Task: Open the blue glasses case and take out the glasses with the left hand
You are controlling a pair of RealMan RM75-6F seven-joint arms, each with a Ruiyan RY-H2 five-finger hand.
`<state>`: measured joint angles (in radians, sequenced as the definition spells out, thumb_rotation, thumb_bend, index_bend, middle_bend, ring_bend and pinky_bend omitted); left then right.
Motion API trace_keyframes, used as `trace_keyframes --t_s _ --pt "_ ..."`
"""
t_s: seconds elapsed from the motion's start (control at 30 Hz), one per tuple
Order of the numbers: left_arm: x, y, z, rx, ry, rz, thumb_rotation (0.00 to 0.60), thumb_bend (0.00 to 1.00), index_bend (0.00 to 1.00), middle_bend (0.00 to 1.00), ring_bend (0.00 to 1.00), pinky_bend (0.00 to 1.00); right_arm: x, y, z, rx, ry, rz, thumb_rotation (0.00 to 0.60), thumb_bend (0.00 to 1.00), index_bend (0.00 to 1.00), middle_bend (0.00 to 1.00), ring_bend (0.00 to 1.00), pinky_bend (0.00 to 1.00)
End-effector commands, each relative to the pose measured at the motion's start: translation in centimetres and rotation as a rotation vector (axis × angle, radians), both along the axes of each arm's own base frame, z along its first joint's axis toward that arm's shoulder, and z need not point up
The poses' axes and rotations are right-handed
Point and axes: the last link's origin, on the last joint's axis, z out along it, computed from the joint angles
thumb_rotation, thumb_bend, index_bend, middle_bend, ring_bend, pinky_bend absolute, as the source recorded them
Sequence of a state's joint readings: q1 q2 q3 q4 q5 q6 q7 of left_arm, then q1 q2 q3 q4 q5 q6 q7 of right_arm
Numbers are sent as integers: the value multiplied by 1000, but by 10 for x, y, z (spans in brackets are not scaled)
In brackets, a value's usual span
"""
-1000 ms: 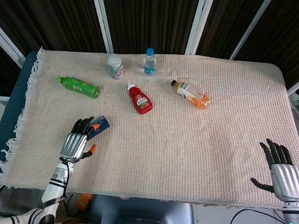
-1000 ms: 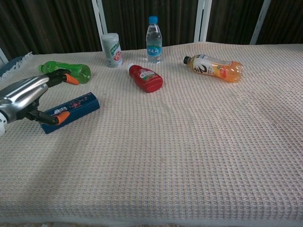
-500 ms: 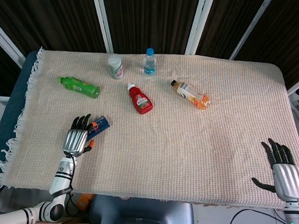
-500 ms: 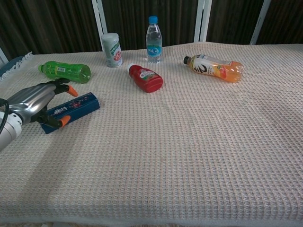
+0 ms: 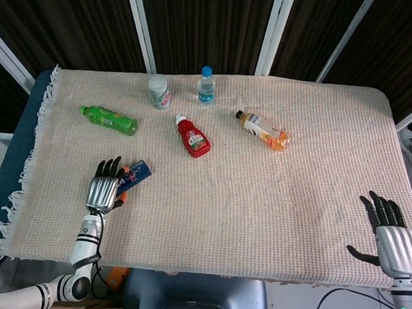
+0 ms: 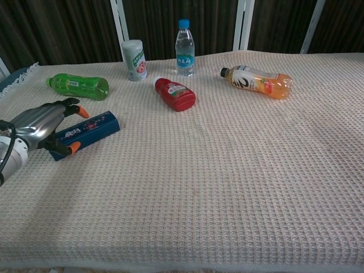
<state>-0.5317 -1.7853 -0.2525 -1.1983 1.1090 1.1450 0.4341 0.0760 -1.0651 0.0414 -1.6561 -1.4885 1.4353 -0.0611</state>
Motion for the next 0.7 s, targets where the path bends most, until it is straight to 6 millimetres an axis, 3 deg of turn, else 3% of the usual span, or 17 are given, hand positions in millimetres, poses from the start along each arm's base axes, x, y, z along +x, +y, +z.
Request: trace_keyframes --t_s 0.03,0.3,0.7 --pt "-5 3 1 26 20 13 600 356 214 0 0 0 0 0 0 1 1 0 600 177 0 0 0 0" --pt "-11 5 6 48 21 33 600 361 268 0 0 0 1 0 -1 2 4 1 600 178 0 0 0 0" --pt "-1 7 9 41 -18 23 600 376 327 0 0 0 1 0 -2 7 1 0 600 177 0 0 0 0"
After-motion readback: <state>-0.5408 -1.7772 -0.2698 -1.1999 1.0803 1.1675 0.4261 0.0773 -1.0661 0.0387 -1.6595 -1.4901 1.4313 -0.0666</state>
